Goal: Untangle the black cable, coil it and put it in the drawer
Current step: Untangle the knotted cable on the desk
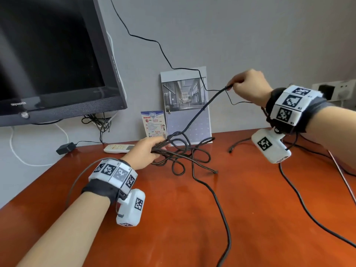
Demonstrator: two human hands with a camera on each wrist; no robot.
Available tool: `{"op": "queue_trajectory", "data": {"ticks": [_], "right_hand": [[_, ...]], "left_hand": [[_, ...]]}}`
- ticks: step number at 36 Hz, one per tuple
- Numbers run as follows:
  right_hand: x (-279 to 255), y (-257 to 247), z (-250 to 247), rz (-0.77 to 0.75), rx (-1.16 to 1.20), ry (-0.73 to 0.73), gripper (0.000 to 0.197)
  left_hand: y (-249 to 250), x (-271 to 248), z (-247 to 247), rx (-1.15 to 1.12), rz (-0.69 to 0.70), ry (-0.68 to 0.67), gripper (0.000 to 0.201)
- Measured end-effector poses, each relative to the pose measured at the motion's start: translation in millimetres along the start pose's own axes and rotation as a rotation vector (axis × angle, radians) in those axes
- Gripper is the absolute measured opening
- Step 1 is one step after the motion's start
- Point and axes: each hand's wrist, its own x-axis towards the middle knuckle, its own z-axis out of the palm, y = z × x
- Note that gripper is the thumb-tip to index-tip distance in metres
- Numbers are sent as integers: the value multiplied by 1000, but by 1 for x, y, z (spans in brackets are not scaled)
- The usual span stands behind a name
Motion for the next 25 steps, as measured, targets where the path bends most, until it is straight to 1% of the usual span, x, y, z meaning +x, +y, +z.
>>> {"op": "queue_trajectory", "data": {"ticks": [2, 3, 5, 6, 8, 10, 12, 14, 15, 16, 17, 19, 21, 23, 25], "right_hand": [[-6, -3, 2, -27, 27, -55, 24], [-10, -3, 4, -41, 20, -87, 20], [-17, 1, 9, -55, -17, -145, 18], [-19, 5, 13, -50, -33, -176, 18], [-23, 14, 20, -22, -54, -231, 18], [-24, 22, 25, 20, -52, -266, 18], [-24, 26, 29, 50, -37, -281, 18], [-25, 27, 33, 64, -18, -286, 18], [-25, 27, 34, 67, -15, -291, 18], [-25, 28, 35, 72, -27, -296, 18], [-26, 28, 36, 75, -60, -296, 19], [-26, 29, 43, 74, -184, -291, 22], [-29, 23, 52, 28, -266, -285, 28], [-35, 6, 61, -34, -179, -310, 25], [-43, -15, 71, -56, -88, -403, 25]], "left_hand": [[-5, 2, 2, -35, -17, 32, 50], [-6, 3, 4, -67, -31, 68, 54], [-6, 2, 5, -145, -77, 133, 53], [-5, 2, 5, -190, -90, 140, 53], [-2, -3, 3, -280, -99, 91, 56], [2, -8, 2, -405, -118, -12, 58], [6, -10, 1, -531, -135, -93, 52], [11, -12, 1, -727, -155, -120, 43], [13, -11, 1, -845, -173, -128, 44], [14, -9, 1, -945, -194, -121, 48], [13, -6, 1, -993, -228, -102, 51], [17, -2, 1, -976, -300, -60, 48], [25, 4, 7, -909, -339, 12, 39], [32, 12, 16, -830, -335, 87, 36], [40, 20, 24, -761, -318, 125, 37]]}}
